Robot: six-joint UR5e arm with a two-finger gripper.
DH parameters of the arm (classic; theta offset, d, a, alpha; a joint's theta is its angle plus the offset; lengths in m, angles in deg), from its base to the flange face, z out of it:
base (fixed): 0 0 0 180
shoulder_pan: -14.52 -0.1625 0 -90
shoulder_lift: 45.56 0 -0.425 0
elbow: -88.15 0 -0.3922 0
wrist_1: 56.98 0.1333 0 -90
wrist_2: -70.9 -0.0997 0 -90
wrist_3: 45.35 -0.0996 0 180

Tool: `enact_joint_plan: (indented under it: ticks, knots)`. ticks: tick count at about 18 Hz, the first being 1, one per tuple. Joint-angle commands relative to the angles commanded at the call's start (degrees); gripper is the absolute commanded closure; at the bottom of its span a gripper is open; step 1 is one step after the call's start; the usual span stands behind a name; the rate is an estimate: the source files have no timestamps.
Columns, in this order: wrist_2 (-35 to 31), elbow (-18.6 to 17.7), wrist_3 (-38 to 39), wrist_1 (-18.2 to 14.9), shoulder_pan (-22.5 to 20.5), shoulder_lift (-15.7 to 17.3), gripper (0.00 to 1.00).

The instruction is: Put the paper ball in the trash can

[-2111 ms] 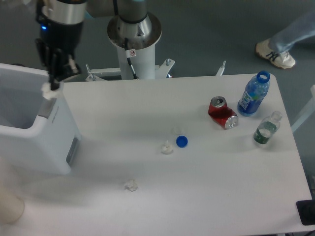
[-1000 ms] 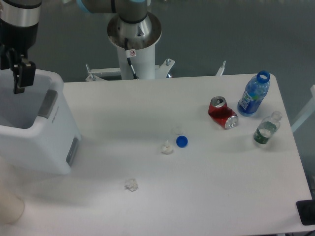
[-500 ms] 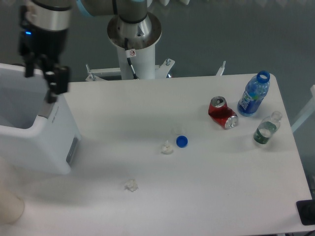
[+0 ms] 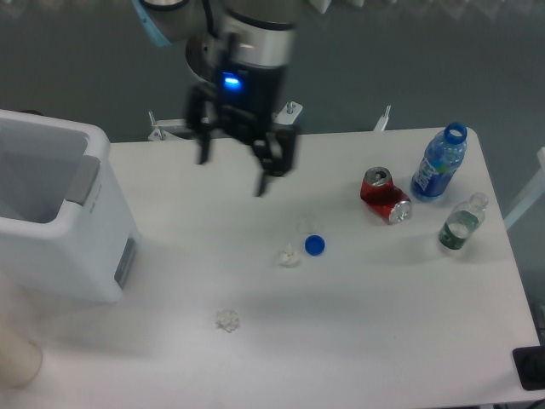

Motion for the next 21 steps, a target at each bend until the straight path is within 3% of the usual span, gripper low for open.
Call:
enact_joint_plan:
  ticks: [4, 10, 14, 21]
  knots:
    - [-7.2, 0.62, -7.74, 0.7, -5.64, -5.62, 0.0]
    - [-17.4, 0.26, -8.98, 2.02, -9.77, -10.9, 0.0]
    - [-18.46, 0.62, -16.18, 3.16, -9.69, -13.63, 0.0]
    - [-18.46, 0.7, -16.9, 3.34, -9.51, -16.45, 0.0]
